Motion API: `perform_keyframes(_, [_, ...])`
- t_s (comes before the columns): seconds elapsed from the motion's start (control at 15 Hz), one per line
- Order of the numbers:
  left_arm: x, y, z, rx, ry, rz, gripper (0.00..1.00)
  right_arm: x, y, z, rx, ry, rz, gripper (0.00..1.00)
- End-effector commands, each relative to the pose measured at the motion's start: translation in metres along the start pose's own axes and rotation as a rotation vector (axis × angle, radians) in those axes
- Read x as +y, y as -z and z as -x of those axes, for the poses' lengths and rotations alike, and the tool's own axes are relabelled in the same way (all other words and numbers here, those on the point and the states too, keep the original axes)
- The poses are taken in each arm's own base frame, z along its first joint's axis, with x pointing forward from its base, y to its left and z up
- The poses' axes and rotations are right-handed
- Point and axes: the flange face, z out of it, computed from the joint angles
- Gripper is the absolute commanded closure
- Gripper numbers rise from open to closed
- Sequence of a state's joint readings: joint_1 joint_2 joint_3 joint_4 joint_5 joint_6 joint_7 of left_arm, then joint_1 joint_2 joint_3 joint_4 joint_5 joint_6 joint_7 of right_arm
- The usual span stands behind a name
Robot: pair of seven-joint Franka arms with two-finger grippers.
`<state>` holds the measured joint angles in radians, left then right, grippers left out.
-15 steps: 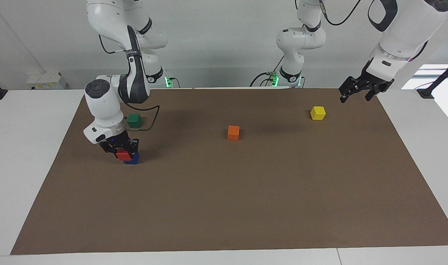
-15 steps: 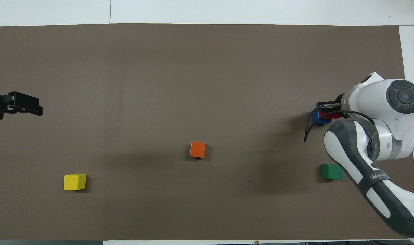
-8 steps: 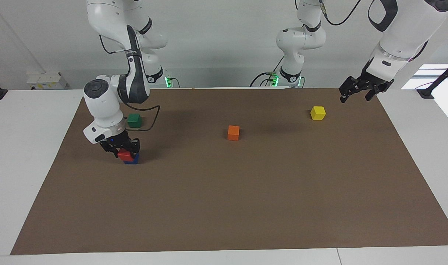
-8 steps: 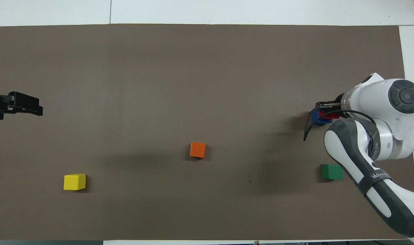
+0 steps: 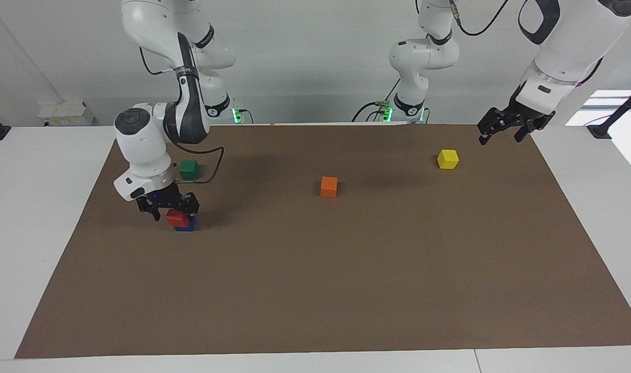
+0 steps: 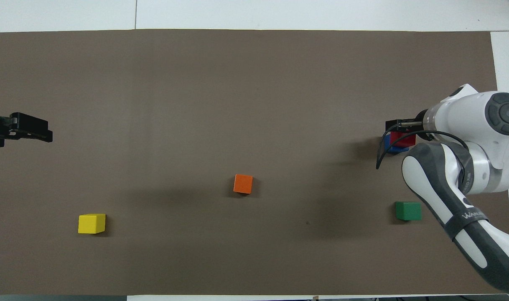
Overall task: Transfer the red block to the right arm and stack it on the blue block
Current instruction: 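Lower the red cube onto the blue cube with the right gripper, then open the right gripper and withdraw it from the stack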
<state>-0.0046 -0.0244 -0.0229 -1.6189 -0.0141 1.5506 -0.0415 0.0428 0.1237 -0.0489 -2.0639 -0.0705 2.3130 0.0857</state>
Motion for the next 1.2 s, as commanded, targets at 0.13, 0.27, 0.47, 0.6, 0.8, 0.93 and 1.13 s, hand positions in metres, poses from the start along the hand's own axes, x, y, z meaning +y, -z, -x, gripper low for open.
perform_keyframes(0.13, [-0.001,0.002,0.007,0.005,-0.011,0.015,0.00,0.017,0.111,-0.012,0.031,0.088,-0.005,0.00])
perform_keyframes(0.27, [-0.001,0.002,0.007,0.005,-0.011,0.015,0.00,0.024,0.160,-0.010,0.011,0.106,-0.011,0.00])
perform_keyframes(0.47, [-0.001,0.002,0.007,0.005,-0.011,0.015,0.00,0.040,0.215,-0.004,-0.068,0.071,-0.038,0.00])
perform_keyframes(0.6, [-0.001,0.002,0.007,0.005,-0.011,0.015,0.00,0.044,0.240,0.008,-0.091,0.069,-0.040,0.00])
perform_keyframes(0.8, [-0.001,0.002,0.007,0.005,-0.011,0.015,0.00,0.051,0.254,0.027,-0.145,0.058,-0.099,0.00])
perform_keyframes(0.93, [-0.001,0.002,0.007,0.005,-0.011,0.015,0.00,0.055,0.255,0.036,-0.214,0.063,-0.093,0.00])
perform_keyframes(1.13, [-0.001,0.002,0.007,0.005,-0.011,0.015,0.00,0.059,0.255,0.038,-0.227,0.068,-0.043,0.00])
